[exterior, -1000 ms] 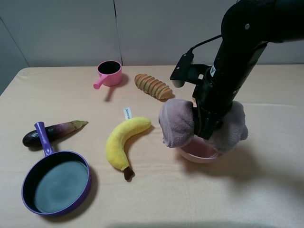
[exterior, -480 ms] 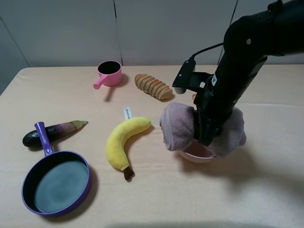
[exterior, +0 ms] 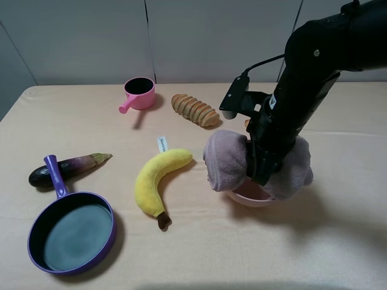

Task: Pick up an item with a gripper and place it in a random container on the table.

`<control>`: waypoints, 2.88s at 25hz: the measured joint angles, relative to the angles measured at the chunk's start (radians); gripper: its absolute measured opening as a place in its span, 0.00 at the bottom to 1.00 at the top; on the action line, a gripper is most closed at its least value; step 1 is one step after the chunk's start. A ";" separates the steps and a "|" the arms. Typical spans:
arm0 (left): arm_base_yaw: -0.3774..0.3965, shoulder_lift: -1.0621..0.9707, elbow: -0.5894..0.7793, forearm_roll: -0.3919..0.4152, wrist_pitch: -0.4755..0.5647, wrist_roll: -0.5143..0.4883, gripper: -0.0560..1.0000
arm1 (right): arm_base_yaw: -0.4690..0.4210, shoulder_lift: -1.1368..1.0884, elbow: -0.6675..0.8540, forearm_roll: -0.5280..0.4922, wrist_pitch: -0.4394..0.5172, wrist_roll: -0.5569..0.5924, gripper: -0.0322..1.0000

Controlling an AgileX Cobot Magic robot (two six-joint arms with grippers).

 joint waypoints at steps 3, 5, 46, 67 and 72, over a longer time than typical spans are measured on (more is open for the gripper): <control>0.000 0.000 0.000 0.000 0.000 0.000 0.89 | 0.000 0.000 0.000 0.000 0.001 0.000 0.38; 0.000 0.000 0.000 0.000 0.000 0.000 0.89 | 0.000 0.000 0.000 0.000 0.001 0.000 0.38; 0.000 0.000 0.000 0.000 0.000 0.001 0.89 | 0.000 -0.183 0.000 -0.019 0.124 0.024 0.70; 0.000 0.000 0.000 0.000 0.000 0.001 0.89 | 0.000 -0.629 0.032 -0.114 0.436 0.262 0.70; 0.000 0.000 0.000 0.000 0.000 0.001 0.89 | 0.000 -0.791 0.113 -0.128 0.438 0.303 0.70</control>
